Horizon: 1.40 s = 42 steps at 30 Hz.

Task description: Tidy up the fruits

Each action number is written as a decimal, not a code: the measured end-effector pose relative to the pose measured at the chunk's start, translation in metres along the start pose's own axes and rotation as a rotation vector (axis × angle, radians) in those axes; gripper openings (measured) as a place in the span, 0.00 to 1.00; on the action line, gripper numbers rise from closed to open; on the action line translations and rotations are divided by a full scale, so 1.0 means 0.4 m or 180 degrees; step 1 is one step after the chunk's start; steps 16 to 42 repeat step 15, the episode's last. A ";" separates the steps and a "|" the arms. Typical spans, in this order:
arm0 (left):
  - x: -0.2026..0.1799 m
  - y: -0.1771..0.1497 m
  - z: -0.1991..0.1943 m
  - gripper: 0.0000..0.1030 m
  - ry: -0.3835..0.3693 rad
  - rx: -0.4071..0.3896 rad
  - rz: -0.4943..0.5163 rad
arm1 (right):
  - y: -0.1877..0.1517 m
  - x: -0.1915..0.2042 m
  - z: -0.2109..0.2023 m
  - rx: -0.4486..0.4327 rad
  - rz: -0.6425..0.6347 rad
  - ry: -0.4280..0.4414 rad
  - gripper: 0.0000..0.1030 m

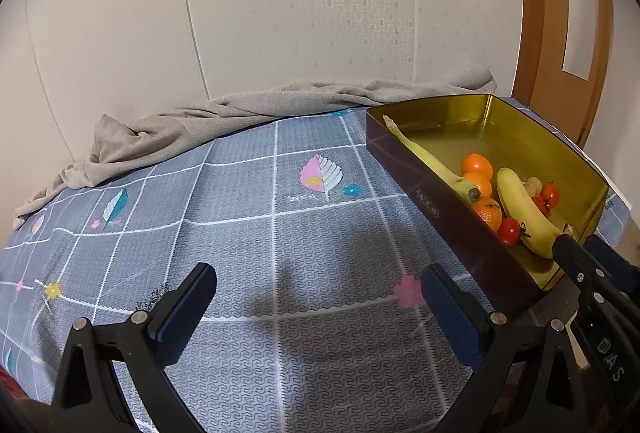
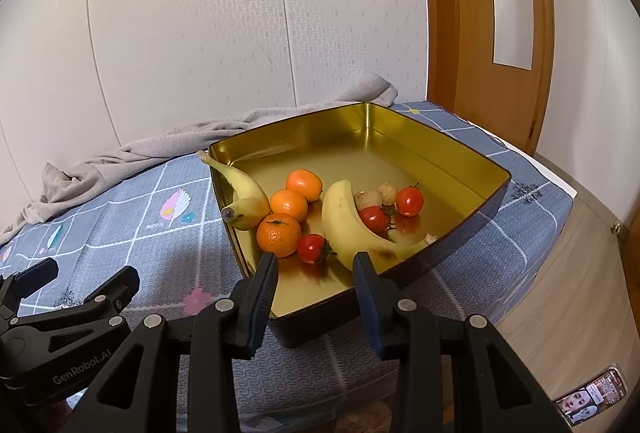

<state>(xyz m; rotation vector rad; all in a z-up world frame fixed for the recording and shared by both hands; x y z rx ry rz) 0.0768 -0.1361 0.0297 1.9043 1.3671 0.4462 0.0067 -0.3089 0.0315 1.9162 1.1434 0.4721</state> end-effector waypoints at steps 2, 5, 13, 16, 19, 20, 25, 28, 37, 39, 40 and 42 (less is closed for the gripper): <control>-0.002 -0.001 0.000 1.00 -0.0028 0.0007 -0.0010 | 0.000 0.000 0.001 0.0004 0.0000 0.0001 0.38; -0.003 -0.001 -0.004 1.00 -0.0051 0.0003 -0.0029 | -0.001 0.001 -0.001 0.0000 0.0003 0.0007 0.38; -0.003 0.002 -0.010 1.00 -0.0074 -0.0039 -0.0021 | 0.000 0.002 -0.001 0.0005 0.0003 0.0008 0.38; -0.001 0.002 -0.010 1.00 -0.0057 -0.0052 -0.0038 | 0.000 0.001 -0.001 0.0006 0.0004 0.0014 0.38; -0.001 0.002 -0.010 1.00 -0.0057 -0.0052 -0.0038 | 0.000 0.001 -0.001 0.0006 0.0004 0.0014 0.38; -0.001 0.002 -0.010 1.00 -0.0057 -0.0052 -0.0038 | 0.000 0.001 -0.001 0.0006 0.0004 0.0014 0.38; -0.001 0.002 -0.010 1.00 -0.0057 -0.0052 -0.0038 | 0.000 0.001 -0.001 0.0006 0.0004 0.0014 0.38; -0.001 0.002 -0.010 1.00 -0.0057 -0.0052 -0.0038 | 0.000 0.001 -0.001 0.0006 0.0004 0.0014 0.38; -0.001 0.002 -0.010 1.00 -0.0057 -0.0052 -0.0038 | 0.000 0.001 -0.001 0.0006 0.0004 0.0014 0.38; -0.001 0.002 -0.010 1.00 -0.0057 -0.0052 -0.0038 | 0.000 0.001 -0.001 0.0006 0.0004 0.0014 0.38; -0.001 0.002 -0.010 1.00 -0.0057 -0.0052 -0.0038 | 0.000 0.001 -0.001 0.0006 0.0004 0.0014 0.38; -0.001 0.002 -0.010 1.00 -0.0057 -0.0052 -0.0038 | 0.000 0.001 -0.001 0.0006 0.0004 0.0014 0.38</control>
Point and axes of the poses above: each gripper's, at about its wrist camera, not at the fingertips, and z roughly the way its jaws point, x to its left, y to its top, the point moved 3 cm from there along z, roughly the way its jaws point, and after that the axes turned 14 degrees about -y, right-handed, at the moved point
